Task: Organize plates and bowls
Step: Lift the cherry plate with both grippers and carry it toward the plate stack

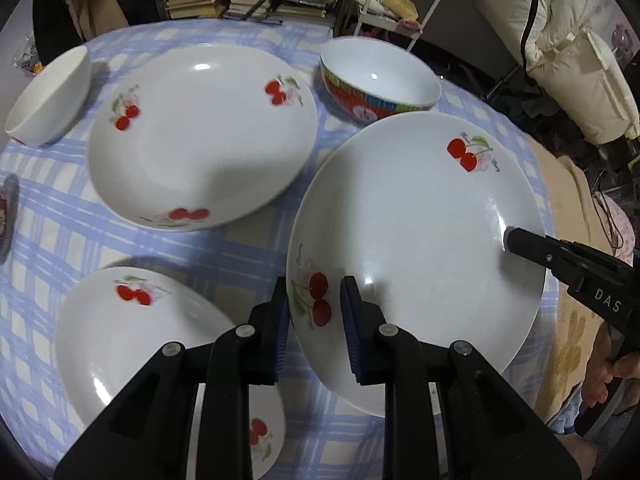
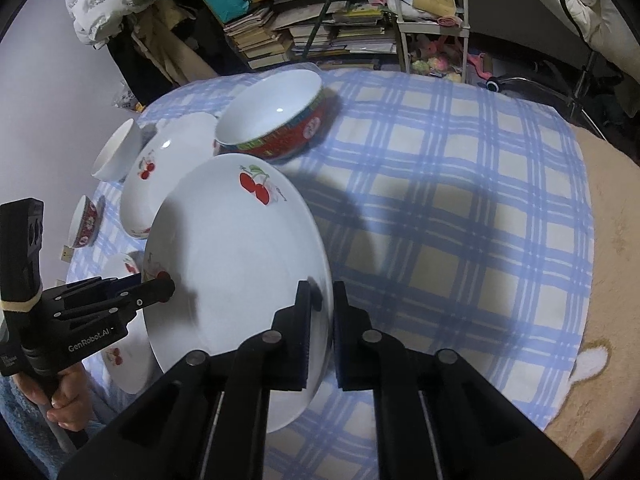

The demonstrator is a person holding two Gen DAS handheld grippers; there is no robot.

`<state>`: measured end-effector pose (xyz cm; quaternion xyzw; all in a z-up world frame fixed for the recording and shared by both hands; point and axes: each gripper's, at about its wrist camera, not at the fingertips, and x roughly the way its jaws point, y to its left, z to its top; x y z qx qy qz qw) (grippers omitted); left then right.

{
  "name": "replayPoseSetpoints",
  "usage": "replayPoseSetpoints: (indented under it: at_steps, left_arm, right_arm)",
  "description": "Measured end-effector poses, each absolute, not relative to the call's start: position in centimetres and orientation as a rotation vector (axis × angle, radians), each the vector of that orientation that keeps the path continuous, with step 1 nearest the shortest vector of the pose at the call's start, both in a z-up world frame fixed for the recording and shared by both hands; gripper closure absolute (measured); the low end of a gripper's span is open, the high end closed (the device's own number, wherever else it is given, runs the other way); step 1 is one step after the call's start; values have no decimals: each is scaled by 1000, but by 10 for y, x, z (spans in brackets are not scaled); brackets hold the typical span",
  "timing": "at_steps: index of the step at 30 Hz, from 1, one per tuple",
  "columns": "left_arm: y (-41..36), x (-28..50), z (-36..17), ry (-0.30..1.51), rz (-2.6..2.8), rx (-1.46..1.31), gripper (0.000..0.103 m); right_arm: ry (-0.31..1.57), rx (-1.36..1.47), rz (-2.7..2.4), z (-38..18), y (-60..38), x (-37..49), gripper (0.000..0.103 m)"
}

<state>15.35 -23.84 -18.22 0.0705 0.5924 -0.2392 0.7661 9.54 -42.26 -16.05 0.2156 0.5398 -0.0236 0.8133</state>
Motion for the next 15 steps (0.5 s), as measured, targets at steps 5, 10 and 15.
replayPoseSetpoints:
  at_steps: [5, 10, 15]
  left_arm:
    - [-223, 151, -159, 1254, -513, 143, 79]
    - [-201, 147, -136, 1222, -492, 150, 79]
    - [-159, 143, -116, 1199, -451, 126, 79]
  right_arm:
    - [1126, 431, -33, -138, -409, 101, 92]
    - [1103, 394, 0, -114, -386, 109, 92]
    - [1091, 369, 41, -100, -357, 117, 92]
